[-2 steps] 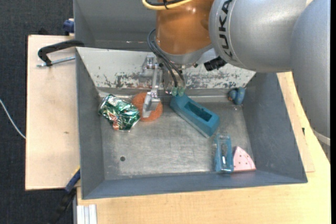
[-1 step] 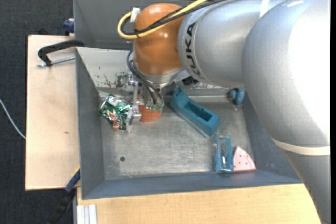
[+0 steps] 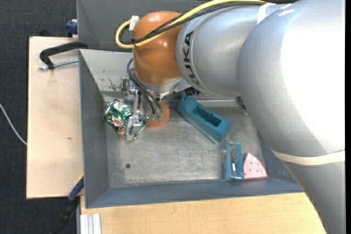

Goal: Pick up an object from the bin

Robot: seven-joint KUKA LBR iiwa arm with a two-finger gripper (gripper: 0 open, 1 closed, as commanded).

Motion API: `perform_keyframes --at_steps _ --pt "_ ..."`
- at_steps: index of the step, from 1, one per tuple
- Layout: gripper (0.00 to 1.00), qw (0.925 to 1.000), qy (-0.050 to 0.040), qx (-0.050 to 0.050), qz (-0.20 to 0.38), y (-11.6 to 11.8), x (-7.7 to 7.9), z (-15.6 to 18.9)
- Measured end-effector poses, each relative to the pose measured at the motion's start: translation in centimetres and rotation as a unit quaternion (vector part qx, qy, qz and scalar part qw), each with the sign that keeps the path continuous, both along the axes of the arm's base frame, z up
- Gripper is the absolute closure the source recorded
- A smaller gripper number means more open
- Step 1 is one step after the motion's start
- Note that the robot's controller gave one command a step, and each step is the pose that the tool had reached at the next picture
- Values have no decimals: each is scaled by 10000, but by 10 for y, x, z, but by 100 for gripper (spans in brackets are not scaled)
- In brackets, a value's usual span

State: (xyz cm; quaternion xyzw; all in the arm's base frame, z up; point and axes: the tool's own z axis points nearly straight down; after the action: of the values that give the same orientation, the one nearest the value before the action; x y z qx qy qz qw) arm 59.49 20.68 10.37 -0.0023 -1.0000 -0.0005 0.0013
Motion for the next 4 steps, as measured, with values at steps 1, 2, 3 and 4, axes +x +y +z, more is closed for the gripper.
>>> perform_keyframes --at_steps 1,2,3,4 --pt "0 9923 -37 14 -1236 12 -1 18" --pt "0 9942 -16 -1 -1076 15 1 -34" --pt "100 9864 -54 -3 -1643 20 -12 -29" --pt "100 9864 -53 -3 -1644 20 -12 -29"
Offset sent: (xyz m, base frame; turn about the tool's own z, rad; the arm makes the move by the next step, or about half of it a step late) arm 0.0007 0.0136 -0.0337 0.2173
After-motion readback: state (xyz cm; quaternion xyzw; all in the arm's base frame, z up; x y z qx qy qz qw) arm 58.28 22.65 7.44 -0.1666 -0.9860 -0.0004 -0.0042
